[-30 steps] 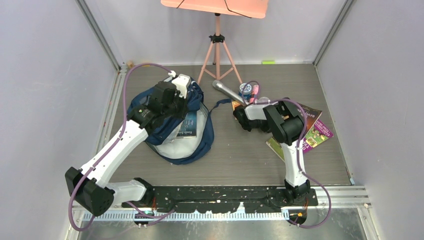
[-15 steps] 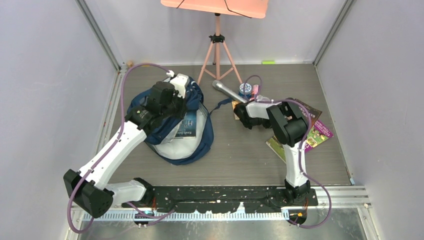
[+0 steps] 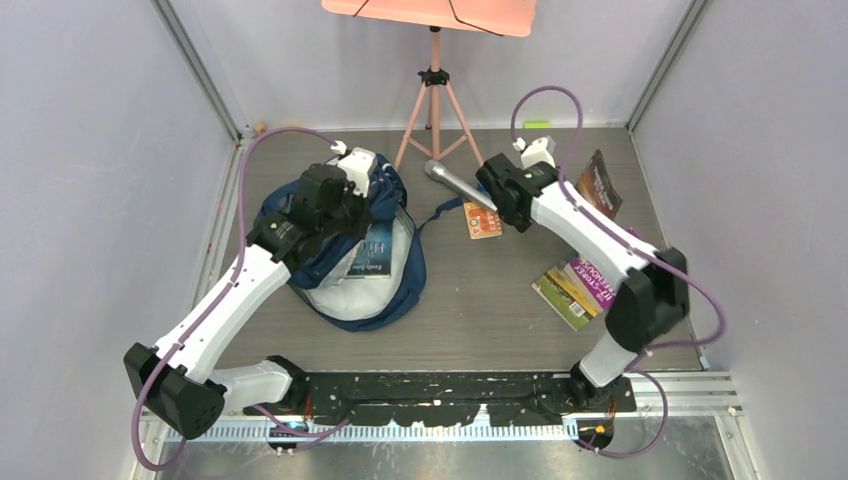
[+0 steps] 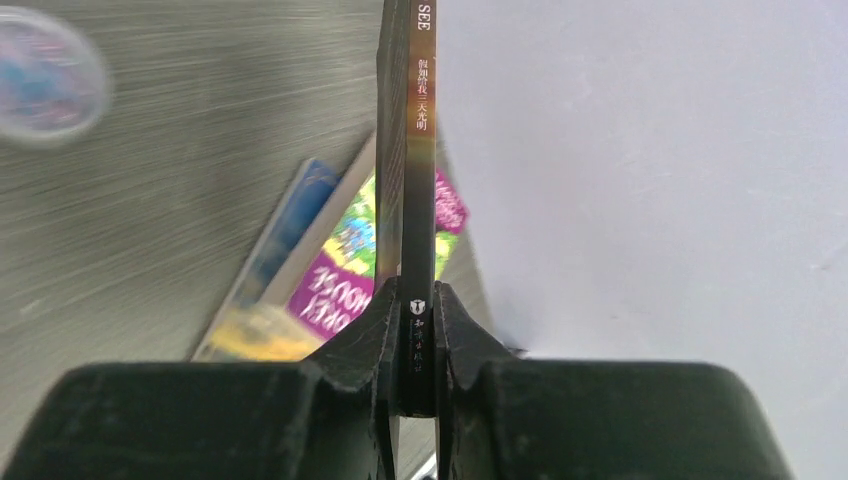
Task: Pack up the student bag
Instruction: Pick up the book from the center of the board, then place the book in the student bag.
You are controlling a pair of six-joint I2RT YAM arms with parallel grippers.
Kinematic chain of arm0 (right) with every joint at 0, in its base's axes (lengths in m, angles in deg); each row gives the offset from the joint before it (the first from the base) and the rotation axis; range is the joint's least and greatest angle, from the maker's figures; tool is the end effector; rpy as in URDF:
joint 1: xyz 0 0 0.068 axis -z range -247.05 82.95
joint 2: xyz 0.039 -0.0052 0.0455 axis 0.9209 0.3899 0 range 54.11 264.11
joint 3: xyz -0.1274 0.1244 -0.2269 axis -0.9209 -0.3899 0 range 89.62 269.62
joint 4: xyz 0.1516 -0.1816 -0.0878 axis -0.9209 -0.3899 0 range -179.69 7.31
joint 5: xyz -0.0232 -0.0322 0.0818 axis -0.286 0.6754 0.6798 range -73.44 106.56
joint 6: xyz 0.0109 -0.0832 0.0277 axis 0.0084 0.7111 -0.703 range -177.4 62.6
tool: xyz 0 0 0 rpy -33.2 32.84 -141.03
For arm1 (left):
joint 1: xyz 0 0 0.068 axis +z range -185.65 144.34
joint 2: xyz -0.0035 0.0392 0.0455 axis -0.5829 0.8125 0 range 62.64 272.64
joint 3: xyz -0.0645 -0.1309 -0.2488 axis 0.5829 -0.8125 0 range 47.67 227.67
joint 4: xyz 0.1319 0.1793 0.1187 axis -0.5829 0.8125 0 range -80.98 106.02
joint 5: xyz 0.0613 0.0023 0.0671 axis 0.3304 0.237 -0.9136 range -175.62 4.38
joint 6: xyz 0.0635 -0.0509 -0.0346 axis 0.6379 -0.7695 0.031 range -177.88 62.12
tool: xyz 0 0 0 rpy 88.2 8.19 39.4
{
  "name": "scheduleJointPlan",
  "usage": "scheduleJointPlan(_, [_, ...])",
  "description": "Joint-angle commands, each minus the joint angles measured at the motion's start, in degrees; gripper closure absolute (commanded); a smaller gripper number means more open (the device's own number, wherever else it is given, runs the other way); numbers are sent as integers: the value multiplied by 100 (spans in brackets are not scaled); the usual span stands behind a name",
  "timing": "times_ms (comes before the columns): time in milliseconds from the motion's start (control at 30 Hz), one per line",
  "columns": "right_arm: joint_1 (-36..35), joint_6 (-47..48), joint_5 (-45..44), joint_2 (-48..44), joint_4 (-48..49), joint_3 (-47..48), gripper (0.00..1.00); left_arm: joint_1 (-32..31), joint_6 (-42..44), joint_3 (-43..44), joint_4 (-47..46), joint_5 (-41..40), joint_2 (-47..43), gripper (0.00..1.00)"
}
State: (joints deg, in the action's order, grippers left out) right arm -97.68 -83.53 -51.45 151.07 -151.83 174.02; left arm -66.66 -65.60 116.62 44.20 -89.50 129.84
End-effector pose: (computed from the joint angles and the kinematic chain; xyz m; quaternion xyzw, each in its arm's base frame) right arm 0.3052 0.0960 0.2966 0.0079 0.8278 -0.4623 0.3178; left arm 0.2358 -0.1355 0.3549 0.1618 0.8652 -0.1289 0.4567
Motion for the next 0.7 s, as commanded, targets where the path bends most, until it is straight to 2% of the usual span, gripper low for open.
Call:
scheduleJointPlan(0, [-413,416,1186,-1207,-29,449,100,4,139,147,-474,-166,-290,100])
scheduleJointPlan(133, [-490,567,3010,-2141,248,556,99,15,78,166,-499,-24,-253,100])
scheduleJointPlan(233, [-500,787,4744,-2677,579,376,100,28,3,272,-423,269,-125,100])
scheduleJointPlan(333, [-542,768,5818,-2958,654,237,100,31,-23,325,-335,359,-43,100])
scheduleJointPlan(433, [-579,568,6528,-3200,904,102,100,41,12,350,-294,362,24,100])
scheduleJointPlan(533, [-612,213,7789,-3411,1256,-175,99,42,-15,339,-296,362,73,100])
scheduleJointPlan(667, [-928,-420,8453,-3619,2234,-625,99,55,21,308,-344,362,91,100])
